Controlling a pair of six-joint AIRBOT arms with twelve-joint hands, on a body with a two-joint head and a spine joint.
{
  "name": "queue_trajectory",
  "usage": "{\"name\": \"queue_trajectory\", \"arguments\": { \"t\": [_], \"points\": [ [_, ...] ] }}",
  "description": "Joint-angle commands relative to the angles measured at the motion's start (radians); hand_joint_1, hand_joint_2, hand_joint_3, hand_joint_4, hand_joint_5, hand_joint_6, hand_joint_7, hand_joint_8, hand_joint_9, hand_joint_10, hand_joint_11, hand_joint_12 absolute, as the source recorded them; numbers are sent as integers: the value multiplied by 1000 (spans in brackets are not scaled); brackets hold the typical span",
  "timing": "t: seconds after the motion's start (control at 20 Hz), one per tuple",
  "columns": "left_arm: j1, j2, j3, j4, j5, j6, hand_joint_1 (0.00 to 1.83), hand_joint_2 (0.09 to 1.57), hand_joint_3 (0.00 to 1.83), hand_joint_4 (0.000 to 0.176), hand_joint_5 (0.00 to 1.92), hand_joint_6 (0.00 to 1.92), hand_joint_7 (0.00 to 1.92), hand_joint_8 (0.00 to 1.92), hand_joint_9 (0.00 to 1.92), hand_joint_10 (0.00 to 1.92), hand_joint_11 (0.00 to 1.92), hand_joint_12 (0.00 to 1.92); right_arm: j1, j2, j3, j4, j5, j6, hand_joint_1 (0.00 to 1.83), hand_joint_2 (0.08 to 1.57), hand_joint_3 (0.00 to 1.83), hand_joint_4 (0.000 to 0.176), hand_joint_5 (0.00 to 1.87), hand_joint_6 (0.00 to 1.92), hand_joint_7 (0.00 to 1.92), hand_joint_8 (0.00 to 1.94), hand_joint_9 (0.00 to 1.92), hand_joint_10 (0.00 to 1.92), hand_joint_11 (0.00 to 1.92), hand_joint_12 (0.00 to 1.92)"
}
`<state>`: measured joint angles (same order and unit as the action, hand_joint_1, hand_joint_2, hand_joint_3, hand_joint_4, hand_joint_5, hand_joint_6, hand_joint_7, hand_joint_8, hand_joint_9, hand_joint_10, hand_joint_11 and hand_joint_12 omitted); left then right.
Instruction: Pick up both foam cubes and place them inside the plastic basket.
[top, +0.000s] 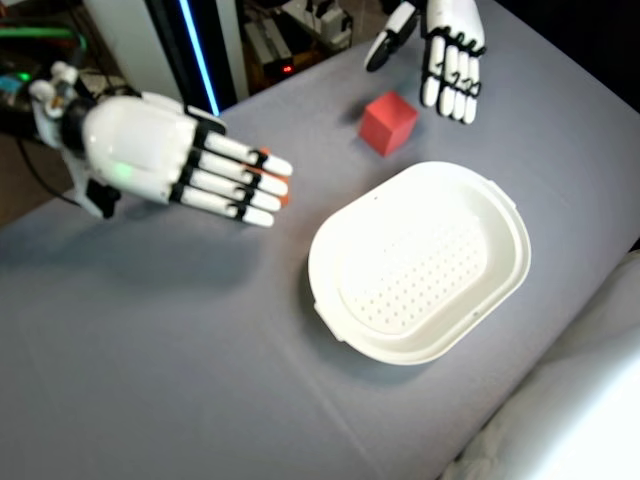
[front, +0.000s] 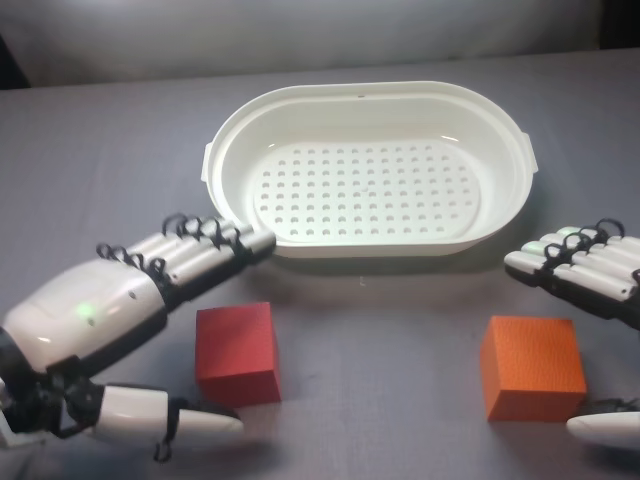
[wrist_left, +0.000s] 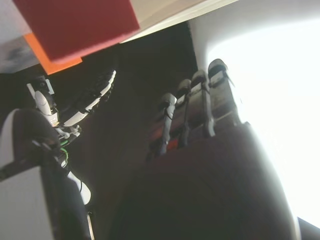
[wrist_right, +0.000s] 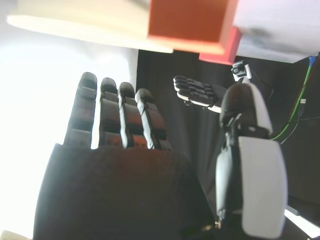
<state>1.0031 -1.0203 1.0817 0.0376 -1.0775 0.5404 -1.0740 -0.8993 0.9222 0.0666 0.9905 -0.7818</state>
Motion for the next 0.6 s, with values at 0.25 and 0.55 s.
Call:
{"name": "queue_trajectory", "arguments": {
  "t": [0.25, 0.55],
  "points": [
    [-10, -52, 48, 3, -24, -36, 872, 975, 23, 26, 57, 11, 137, 21, 190, 56, 0, 1016, 54, -90, 73, 1, -12, 30, 669, 1078, 0, 0, 0, 0, 0, 0, 19, 8, 11, 5],
    [-32, -82, 75, 5, -9, -50, 1220, 1226, 0, 0, 770, 1073, 810, 1520, 905, 1529, 905, 1770, 73, -120, 111, -1, -35, 57, 1344, 1225, 0, 0, 627, 1219, 805, 1332, 811, 1535, 655, 1662]
  ]
}}
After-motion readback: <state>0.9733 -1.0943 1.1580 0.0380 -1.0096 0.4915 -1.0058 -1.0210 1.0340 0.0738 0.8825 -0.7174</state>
